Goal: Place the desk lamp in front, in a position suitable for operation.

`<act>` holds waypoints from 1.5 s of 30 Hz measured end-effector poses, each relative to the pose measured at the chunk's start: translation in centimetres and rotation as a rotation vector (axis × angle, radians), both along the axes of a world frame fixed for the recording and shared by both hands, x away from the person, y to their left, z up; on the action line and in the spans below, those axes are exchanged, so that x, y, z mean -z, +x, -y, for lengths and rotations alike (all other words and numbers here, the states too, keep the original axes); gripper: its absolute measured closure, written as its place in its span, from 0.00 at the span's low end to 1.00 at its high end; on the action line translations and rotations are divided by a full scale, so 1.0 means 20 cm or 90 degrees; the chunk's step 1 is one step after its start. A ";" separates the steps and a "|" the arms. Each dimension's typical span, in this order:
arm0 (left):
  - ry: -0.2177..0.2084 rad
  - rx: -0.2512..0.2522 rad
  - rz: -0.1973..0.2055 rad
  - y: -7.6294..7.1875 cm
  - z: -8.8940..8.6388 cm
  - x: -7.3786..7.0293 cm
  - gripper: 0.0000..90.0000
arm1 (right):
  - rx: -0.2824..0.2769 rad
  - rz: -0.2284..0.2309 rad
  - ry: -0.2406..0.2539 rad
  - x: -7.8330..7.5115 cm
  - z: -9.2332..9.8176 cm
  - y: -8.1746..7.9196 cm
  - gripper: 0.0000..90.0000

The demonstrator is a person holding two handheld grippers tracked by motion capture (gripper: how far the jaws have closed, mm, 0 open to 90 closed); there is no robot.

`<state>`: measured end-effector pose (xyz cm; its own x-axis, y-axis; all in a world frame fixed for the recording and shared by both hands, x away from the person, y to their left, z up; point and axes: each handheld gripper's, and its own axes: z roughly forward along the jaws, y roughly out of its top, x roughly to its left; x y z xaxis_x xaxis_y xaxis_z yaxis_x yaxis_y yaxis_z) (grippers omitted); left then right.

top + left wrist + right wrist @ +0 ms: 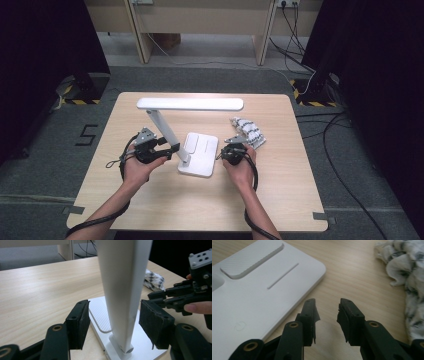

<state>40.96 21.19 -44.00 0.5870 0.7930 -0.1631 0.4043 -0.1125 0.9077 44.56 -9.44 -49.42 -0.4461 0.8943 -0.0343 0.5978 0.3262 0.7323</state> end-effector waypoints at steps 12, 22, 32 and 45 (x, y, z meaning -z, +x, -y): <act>-0.013 0.015 0.012 -0.08 -0.05 -0.01 0.45 | 0.052 0.016 0.016 -0.04 0.21 -0.04 0.66; -0.009 0.017 0.010 -0.12 -0.04 0.00 0.48 | 0.059 0.008 0.014 -0.05 0.25 -0.05 0.64; -0.023 0.028 0.009 -0.09 0.01 -0.02 0.54 | 0.068 0.005 0.016 -0.05 0.29 -0.07 0.64; -0.017 0.031 0.003 -0.13 0.06 -0.03 0.56 | 0.081 0.016 0.015 -0.08 0.36 -0.08 0.64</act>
